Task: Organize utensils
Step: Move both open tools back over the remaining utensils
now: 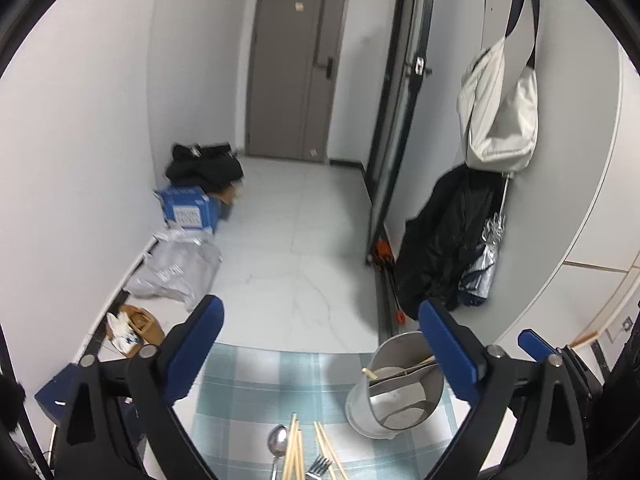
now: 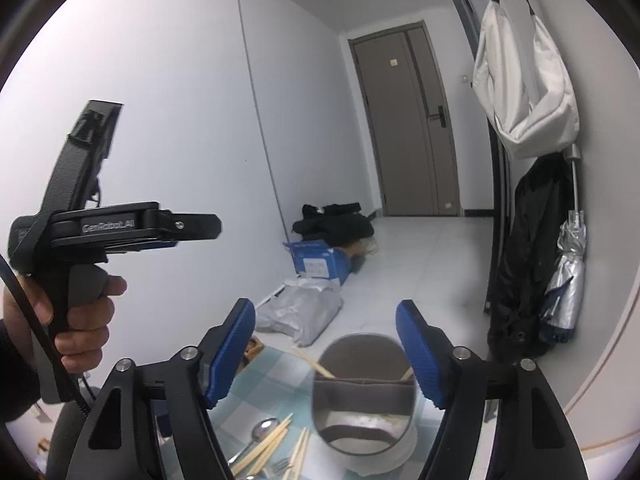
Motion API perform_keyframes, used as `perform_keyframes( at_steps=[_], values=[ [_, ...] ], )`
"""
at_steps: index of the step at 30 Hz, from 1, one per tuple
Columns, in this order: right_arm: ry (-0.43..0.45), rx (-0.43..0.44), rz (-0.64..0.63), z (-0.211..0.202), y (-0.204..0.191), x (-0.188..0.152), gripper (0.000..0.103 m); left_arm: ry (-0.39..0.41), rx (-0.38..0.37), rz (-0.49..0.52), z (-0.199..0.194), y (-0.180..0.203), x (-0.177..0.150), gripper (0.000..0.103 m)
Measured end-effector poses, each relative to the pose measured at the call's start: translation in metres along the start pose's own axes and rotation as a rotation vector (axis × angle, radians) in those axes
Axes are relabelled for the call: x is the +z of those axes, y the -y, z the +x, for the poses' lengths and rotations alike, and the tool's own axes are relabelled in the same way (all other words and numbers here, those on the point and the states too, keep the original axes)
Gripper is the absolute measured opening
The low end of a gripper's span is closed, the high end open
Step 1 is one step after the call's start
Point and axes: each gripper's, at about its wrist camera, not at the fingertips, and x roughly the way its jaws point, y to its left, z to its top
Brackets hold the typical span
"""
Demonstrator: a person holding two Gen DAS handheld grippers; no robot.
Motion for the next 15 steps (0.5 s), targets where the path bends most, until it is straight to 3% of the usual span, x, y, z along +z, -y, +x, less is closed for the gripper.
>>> perform_keyframes(
  at_steps=[2,15],
  values=[
    [0.010,-0.003,-0.002,-0.006,-0.009,0.000,0.083,0.036,0.030,0.003,-0.010,-0.002,-0.006,0.098],
    [0.011,-0.023,-0.012,-0.025,-0.056,-0.026,0.091,0.112,0.101,-0.073,-0.034,-0.035,-0.056,0.102]
  ],
)
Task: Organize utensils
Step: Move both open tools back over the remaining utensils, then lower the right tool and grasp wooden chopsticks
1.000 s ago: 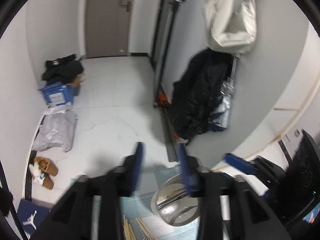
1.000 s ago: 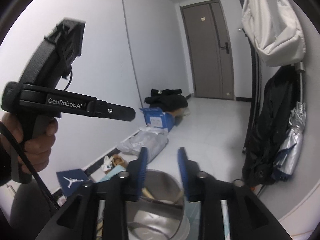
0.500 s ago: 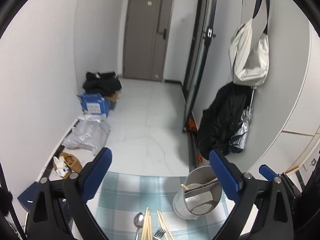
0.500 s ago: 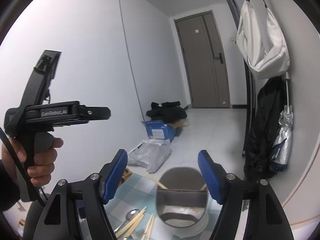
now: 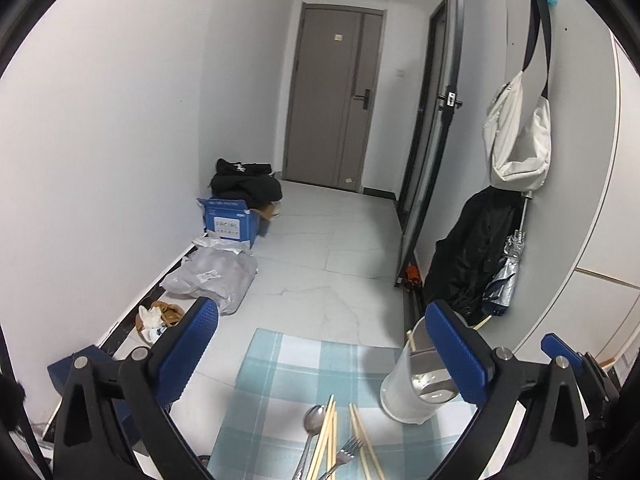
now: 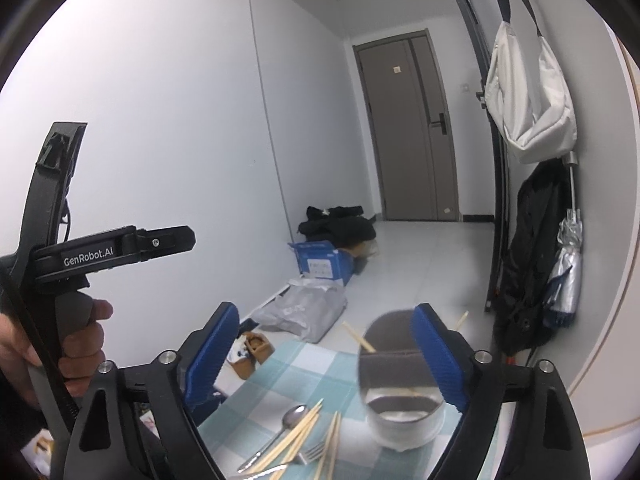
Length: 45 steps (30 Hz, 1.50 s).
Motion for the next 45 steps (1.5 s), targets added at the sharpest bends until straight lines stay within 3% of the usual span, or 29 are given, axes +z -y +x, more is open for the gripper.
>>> perform_keyframes(
  at_steps=[14,18,22,31,33,41,45],
  values=[
    [-0.147,-0.008,0.049,0.025,-0.021,-0.067,0.092,-0.092,0.029,-0.061,0.024,-0.040,-0.067,0.102],
    [-0.225,-0.011,0.077,0.040,-0.019,-0.086,0.092,-0.128,-0.003,-0.092,0.033,-0.054,-0.083,0.102],
    [-0.316,-0.020,0.093,0.059,-0.018,-0.102,0.092,-0.161,0.015,-0.096,0.043,-0.064,-0.097,0.102],
    [-0.513,-0.034,0.136,0.102,-0.013,-0.148,0.091,-0.268,-0.040,-0.155,0.060,-0.079,-0.104,0.102],
    [-0.541,-0.039,0.136,0.111,-0.012,-0.157,0.089,-0.277,-0.048,-0.166,0.065,-0.081,-0.106,0.102],
    [-0.627,-0.016,0.229,0.144,0.004,-0.175,0.050,-0.351,-0.110,-0.240,0.077,-0.097,-0.110,0.102],
    [-0.637,-0.001,0.263,0.155,0.011,-0.176,0.046,-0.388,-0.116,-0.283,0.082,-0.104,-0.112,0.102]
  ],
)
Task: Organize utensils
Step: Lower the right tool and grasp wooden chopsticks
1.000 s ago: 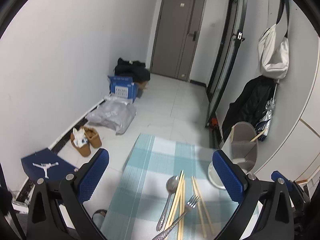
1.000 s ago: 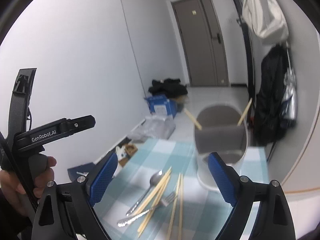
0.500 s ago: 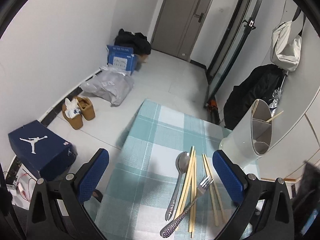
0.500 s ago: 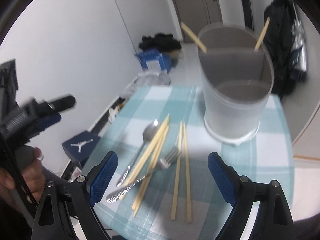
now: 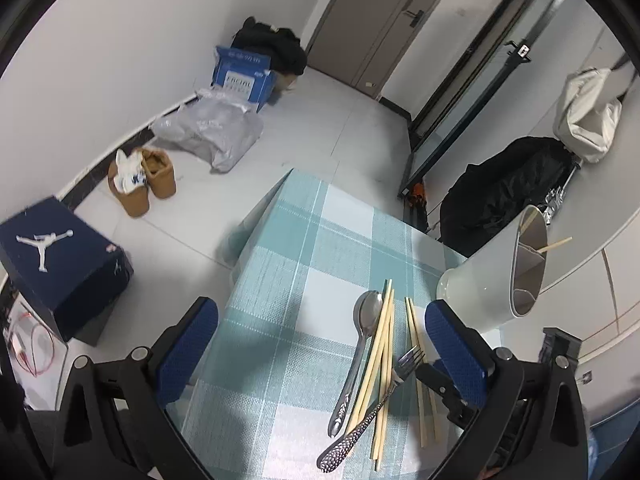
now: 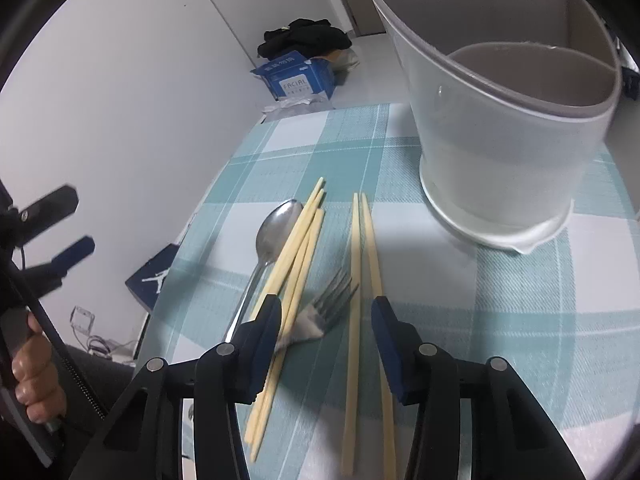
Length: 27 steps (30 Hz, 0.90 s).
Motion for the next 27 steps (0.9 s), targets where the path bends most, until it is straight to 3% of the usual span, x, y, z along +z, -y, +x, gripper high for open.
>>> perform_keyframes(
  at_steps=[6,9,11,23,27],
  values=[
    [-0.007,0.001,0.046,0.010,0.005,0.007,0.043,-0.010,0.003,-0.009,0.002,-0.003,0.002,0.102],
    [-0.019,-0.025,-0.015,0.015,-0.004,0.007,0.029,-0.010,0.009,-0.005,0.003,-0.003,0.002,0.102],
    [-0.018,-0.051,-0.066,0.014,-0.011,0.005,0.011,-0.018,0.009,-0.005,0.004,-0.002,0.002,0.102],
    [0.044,-0.024,-0.105,-0.009,-0.019,0.004,0.003,-0.025,0.071,0.017,0.016,-0.003,0.000,0.102],
    [0.085,-0.013,-0.168,-0.021,-0.027,0.009,0.003,-0.072,0.075,0.050,0.029,0.002,-0.003,0.102]
  ],
)
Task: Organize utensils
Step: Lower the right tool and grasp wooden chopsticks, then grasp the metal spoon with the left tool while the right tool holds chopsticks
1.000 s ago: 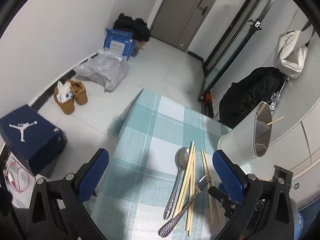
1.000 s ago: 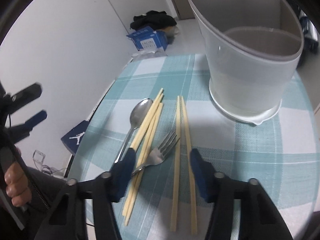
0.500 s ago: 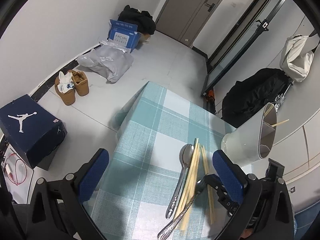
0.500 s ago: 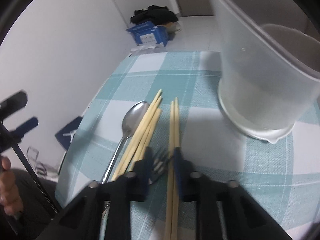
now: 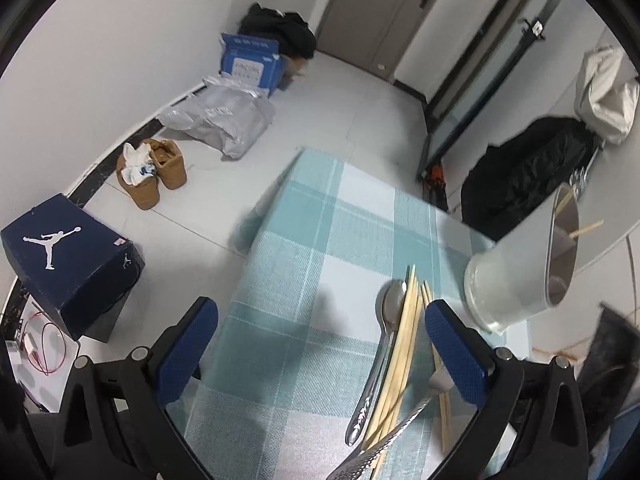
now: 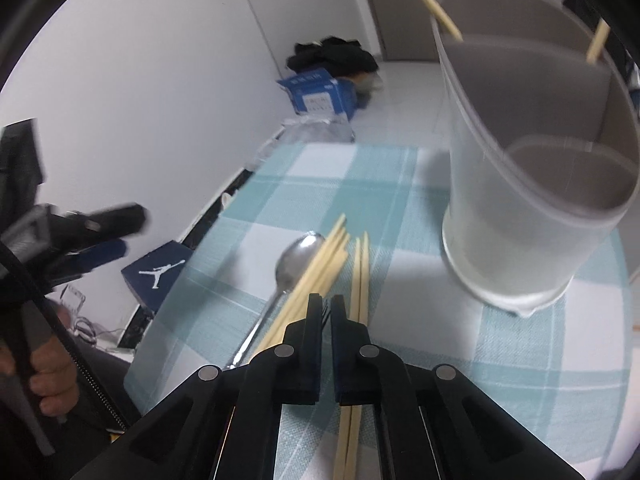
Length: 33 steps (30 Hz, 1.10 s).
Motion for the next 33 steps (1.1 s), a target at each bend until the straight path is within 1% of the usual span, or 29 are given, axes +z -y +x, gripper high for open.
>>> perform_keyframes(
  at_steps=[4,5,6,7,9,10,11,13,16,19,24,26,27,31,33],
  values=[
    [0.029,0.009,-0.015,-0.011,0.004,0.004,0.002,-0.053,0.023,0.051,0.013,0.009,-0.006,0.102],
    [0.033,0.011,-0.007,-0.013,0.007,0.004,0.002,-0.063,0.037,0.058,0.016,0.011,-0.007,0.102],
    [0.038,0.015,0.006,-0.016,0.012,0.005,0.002,-0.060,0.070,0.061,0.017,0.013,-0.008,0.102],
    [0.039,0.019,0.014,-0.019,0.015,0.004,0.002,-0.058,0.079,0.068,0.019,0.015,-0.009,0.102],
    [0.048,0.030,0.036,-0.026,0.024,0.003,0.002,-0.087,0.058,0.090,0.023,0.020,-0.008,0.102],
    [0.050,0.040,0.043,-0.028,0.027,0.003,0.002,-0.095,0.060,0.095,0.025,0.023,-0.009,0.102],
    [0.053,0.045,0.047,-0.030,0.028,0.002,0.002,-0.096,0.072,0.103,0.027,0.026,-0.009,0.102],
    [0.061,0.048,0.052,-0.035,0.034,0.000,0.002,-0.125,0.135,0.144,0.038,0.033,-0.012,0.101],
    [0.072,0.050,0.063,-0.043,0.043,-0.001,0.002,-0.158,0.172,0.166,0.046,0.038,-0.016,0.101],
    [0.081,0.057,0.075,-0.049,0.051,-0.001,0.001,-0.202,0.223,0.222,0.055,0.043,-0.021,0.099],
    [0.099,0.065,0.091,-0.055,0.060,-0.002,0.001,-0.253,0.244,0.212,0.066,0.040,-0.022,0.098],
    [0.096,0.064,0.101,-0.055,0.063,-0.004,0.001,-0.250,0.239,0.196,0.067,0.039,-0.020,0.098],
    [0.095,0.063,0.104,-0.055,0.064,-0.005,0.001,-0.252,0.254,0.191,0.068,0.039,-0.019,0.098],
    [0.106,0.071,0.110,-0.062,0.070,-0.006,0.001,-0.250,0.290,0.204,0.073,0.038,-0.017,0.098],
    [0.116,0.074,0.114,-0.064,0.072,-0.006,0.001,-0.245,0.298,0.229,0.075,0.043,-0.018,0.098]
  ],
)
